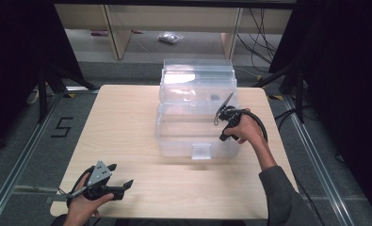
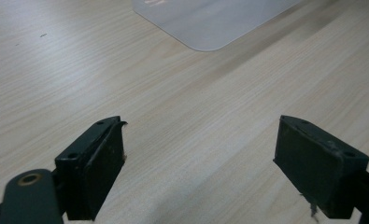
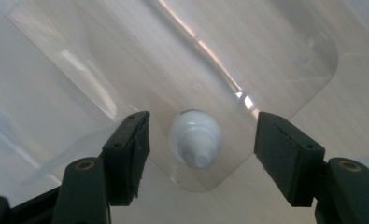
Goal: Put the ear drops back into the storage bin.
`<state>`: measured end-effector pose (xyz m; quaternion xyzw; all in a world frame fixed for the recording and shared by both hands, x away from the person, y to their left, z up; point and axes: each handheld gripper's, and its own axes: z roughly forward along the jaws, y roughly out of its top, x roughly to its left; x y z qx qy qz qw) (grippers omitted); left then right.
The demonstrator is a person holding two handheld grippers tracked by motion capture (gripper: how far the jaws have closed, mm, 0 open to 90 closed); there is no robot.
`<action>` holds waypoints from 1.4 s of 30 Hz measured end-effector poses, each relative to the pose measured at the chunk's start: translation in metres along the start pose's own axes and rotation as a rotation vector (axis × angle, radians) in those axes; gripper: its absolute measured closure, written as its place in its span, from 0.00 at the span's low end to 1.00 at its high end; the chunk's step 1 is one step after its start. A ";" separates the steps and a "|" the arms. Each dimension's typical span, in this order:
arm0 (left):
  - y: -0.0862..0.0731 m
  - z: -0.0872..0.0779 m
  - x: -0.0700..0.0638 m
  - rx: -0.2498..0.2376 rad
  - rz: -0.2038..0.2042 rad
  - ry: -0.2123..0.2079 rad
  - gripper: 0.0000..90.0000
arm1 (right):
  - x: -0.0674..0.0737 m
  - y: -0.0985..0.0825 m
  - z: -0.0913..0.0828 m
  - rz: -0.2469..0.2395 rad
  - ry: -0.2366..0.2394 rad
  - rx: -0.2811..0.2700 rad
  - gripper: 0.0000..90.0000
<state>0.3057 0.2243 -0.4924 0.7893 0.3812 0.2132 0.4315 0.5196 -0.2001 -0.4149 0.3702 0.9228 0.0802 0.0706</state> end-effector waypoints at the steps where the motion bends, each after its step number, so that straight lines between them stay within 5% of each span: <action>1: 0.000 0.000 0.000 -0.001 0.000 0.000 0.17 | 0.000 0.000 -0.002 -0.007 -0.007 -0.010 0.39; 14: 0.000 0.000 0.000 -0.003 -0.001 0.000 0.17 | 0.010 0.000 -0.025 -0.012 -0.005 -0.071 0.37; 42: 0.000 0.000 0.000 -0.002 0.001 0.003 0.17 | 0.027 -0.030 -0.062 -0.019 -0.007 -0.198 0.31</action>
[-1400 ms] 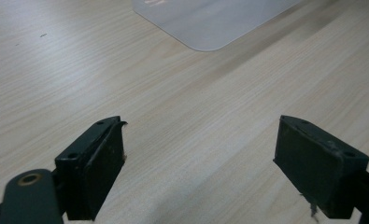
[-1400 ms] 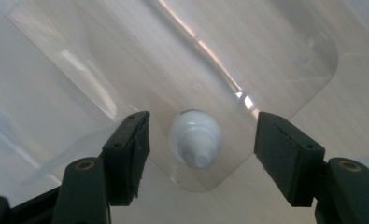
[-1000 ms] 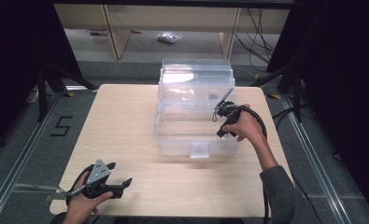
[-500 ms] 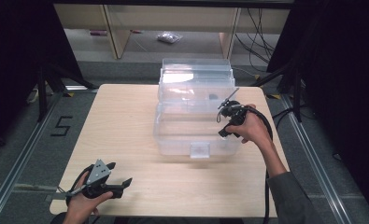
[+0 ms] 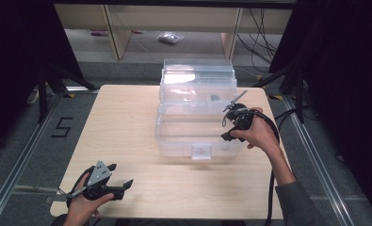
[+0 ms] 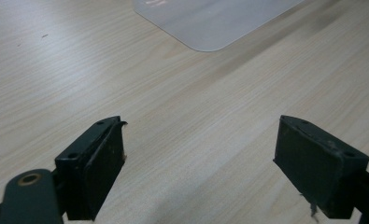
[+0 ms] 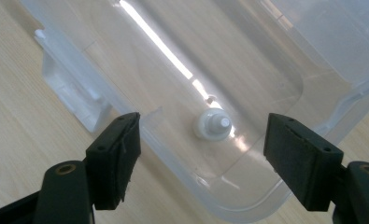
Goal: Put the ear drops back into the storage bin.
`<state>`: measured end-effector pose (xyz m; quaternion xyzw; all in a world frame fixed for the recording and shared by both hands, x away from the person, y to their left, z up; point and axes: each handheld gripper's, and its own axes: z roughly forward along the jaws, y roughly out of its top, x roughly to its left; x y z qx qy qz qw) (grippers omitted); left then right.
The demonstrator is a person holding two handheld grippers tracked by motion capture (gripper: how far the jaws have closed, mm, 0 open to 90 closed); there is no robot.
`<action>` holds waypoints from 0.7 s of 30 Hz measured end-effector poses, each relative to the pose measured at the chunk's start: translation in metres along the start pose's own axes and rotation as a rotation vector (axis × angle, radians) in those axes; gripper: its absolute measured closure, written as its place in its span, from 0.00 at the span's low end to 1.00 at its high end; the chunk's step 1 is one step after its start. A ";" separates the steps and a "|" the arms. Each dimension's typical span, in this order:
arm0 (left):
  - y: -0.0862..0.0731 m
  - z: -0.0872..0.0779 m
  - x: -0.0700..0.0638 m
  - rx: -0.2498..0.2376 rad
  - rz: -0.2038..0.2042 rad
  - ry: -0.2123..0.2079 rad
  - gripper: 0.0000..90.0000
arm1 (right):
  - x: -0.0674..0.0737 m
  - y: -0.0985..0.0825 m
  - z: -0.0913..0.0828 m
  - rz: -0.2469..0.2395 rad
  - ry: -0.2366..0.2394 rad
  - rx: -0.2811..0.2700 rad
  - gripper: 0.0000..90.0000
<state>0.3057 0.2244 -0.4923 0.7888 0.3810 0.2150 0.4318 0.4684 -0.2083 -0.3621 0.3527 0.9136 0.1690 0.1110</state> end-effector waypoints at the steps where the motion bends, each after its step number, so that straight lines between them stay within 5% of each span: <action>1: 0.000 0.000 0.000 0.000 -0.002 0.001 0.17 | 0.001 -0.001 -0.001 0.004 -0.001 0.002 0.31; 21: 0.000 0.000 0.000 -0.002 -0.004 0.001 0.17 | 0.011 -0.016 -0.011 -0.002 0.018 -0.084 0.28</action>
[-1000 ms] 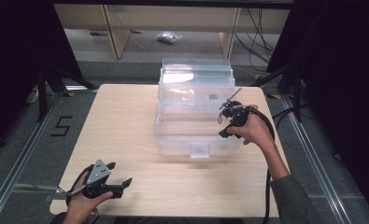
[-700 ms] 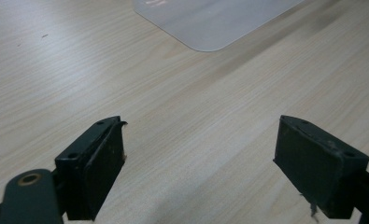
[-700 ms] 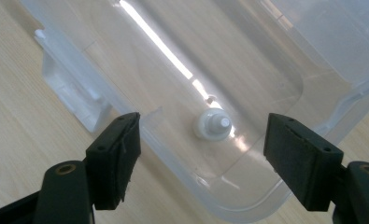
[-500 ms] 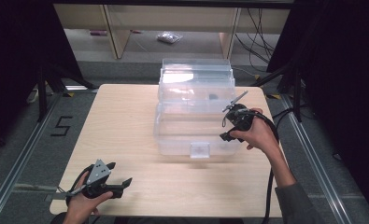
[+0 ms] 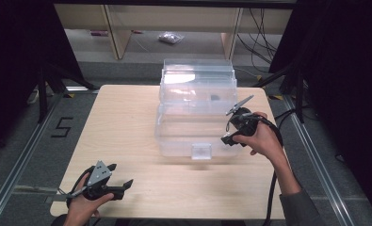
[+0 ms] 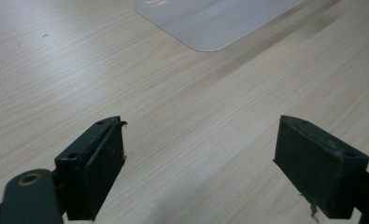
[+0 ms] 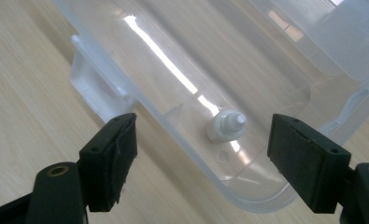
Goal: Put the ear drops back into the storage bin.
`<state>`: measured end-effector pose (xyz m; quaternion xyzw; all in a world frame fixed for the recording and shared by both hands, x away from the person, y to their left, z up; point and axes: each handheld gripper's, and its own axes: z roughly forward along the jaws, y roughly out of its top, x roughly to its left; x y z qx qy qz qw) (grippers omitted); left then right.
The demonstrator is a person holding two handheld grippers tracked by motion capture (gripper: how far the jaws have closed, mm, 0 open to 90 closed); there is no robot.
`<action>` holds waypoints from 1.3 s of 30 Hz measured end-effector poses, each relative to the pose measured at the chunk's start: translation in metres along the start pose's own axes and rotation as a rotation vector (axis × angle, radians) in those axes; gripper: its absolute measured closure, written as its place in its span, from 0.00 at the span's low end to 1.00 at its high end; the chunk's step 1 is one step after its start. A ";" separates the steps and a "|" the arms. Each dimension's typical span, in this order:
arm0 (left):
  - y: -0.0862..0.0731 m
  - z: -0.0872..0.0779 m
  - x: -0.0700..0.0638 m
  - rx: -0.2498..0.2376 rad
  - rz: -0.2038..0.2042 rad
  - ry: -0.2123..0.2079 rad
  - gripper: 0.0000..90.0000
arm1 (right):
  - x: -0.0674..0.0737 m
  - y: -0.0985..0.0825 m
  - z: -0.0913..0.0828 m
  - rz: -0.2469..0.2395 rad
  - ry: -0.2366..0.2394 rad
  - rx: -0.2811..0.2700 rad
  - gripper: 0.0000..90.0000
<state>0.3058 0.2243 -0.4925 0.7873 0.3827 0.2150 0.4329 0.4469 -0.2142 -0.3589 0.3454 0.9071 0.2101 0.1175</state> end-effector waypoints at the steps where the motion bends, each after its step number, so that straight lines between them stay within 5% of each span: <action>1: 0.000 0.000 0.000 0.000 0.000 0.000 0.17 | 0.002 0.000 -0.001 0.012 0.001 0.006 0.28; 39: 0.000 0.000 0.000 -0.001 0.007 -0.003 0.17 | 0.048 -0.035 0.000 -0.056 0.063 -0.100 0.25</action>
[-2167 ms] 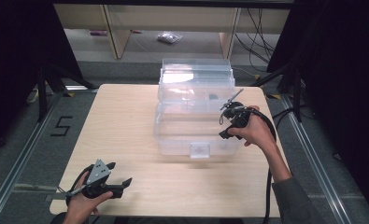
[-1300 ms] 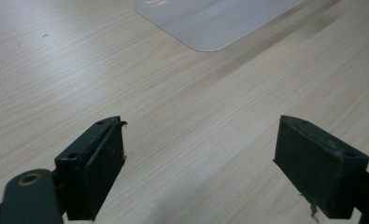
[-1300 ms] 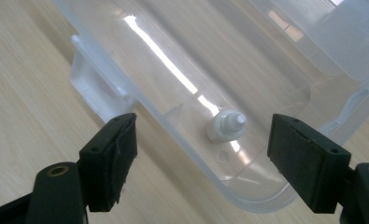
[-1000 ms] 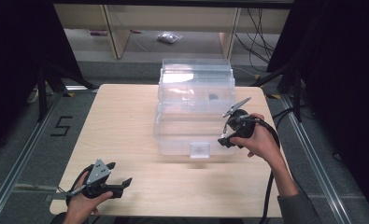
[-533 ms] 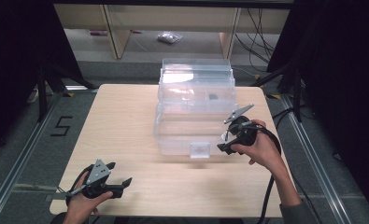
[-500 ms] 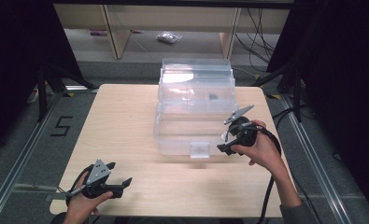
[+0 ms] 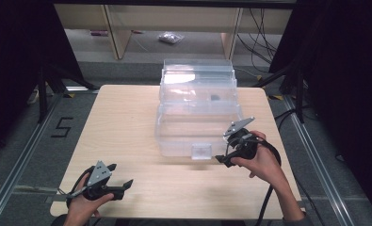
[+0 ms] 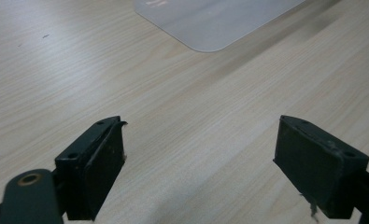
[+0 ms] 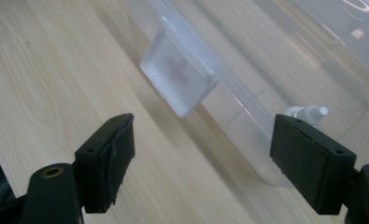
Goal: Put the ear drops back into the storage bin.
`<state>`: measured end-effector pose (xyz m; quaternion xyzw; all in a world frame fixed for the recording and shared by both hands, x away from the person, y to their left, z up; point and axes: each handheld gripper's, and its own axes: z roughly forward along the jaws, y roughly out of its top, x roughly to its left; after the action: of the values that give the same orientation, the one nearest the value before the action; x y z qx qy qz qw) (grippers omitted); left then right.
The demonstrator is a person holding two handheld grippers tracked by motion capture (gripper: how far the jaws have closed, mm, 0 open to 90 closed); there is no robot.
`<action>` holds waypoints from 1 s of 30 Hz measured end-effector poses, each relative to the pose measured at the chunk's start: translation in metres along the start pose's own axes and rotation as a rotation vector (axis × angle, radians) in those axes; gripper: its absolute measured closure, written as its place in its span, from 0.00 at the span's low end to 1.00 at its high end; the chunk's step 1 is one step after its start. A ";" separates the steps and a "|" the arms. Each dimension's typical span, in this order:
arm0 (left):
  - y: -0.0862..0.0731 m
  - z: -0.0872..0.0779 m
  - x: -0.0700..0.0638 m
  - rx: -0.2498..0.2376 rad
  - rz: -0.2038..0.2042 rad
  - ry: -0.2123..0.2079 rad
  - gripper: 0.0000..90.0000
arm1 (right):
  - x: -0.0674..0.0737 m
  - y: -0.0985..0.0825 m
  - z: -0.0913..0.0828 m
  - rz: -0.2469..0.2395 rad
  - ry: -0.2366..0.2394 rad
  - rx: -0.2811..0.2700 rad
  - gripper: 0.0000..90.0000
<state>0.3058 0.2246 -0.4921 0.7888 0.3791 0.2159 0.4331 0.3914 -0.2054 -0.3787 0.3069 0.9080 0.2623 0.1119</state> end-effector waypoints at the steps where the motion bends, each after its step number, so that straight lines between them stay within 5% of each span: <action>1: 0.000 0.000 0.000 0.000 -0.002 0.000 0.17 | 0.001 -0.001 0.001 0.006 -0.010 -0.009 0.25; 30: 0.000 0.000 0.000 0.000 -0.001 0.002 0.17 | 0.016 -0.030 0.005 -0.004 -0.015 -0.084 0.24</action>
<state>0.3056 0.2244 -0.4921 0.7882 0.3802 0.2164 0.4328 0.3664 -0.2136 -0.3998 0.3020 0.8960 0.2975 0.1319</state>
